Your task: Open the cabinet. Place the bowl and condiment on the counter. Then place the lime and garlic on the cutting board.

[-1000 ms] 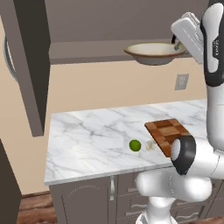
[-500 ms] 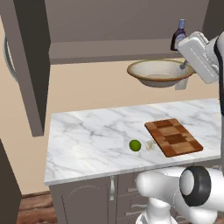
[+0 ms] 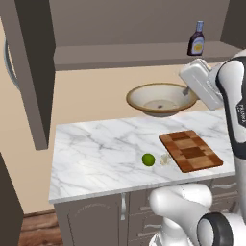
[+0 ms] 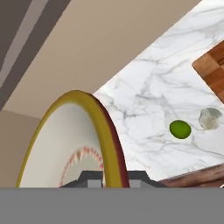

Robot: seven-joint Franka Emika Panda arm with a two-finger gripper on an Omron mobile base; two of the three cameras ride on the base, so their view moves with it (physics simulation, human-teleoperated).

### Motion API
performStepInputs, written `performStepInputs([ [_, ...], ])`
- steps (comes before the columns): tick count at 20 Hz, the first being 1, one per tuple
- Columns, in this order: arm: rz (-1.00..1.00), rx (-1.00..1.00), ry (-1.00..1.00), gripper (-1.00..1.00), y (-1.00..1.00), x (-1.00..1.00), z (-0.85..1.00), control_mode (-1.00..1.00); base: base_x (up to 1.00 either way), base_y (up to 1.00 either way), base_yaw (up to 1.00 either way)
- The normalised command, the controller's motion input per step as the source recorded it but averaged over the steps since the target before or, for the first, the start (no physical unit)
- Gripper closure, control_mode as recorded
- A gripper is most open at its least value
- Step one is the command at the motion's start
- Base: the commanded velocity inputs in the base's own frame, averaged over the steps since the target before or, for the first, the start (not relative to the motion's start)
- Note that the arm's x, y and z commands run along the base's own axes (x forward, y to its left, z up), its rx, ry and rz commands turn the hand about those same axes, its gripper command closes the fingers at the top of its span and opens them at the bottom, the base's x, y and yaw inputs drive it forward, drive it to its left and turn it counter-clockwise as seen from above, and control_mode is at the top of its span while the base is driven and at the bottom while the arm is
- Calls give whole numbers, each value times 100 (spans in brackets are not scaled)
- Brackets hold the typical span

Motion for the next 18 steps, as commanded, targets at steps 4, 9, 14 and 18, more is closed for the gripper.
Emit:
performStepInputs([
  [4, 0, 0, 8, 100, 48, 23, -29, -100, 0, 0, 0],
  [9, 0, 0, 11, 100, 53, 46, -45, -100, 0, 0, 0],
  [14, 0, 0, 11, 100, 43, 61, -47, -100, 0, 0, 0],
  [18, 0, 0, 5, 100, 31, 56, -50, -100, 0, 0, 0],
])
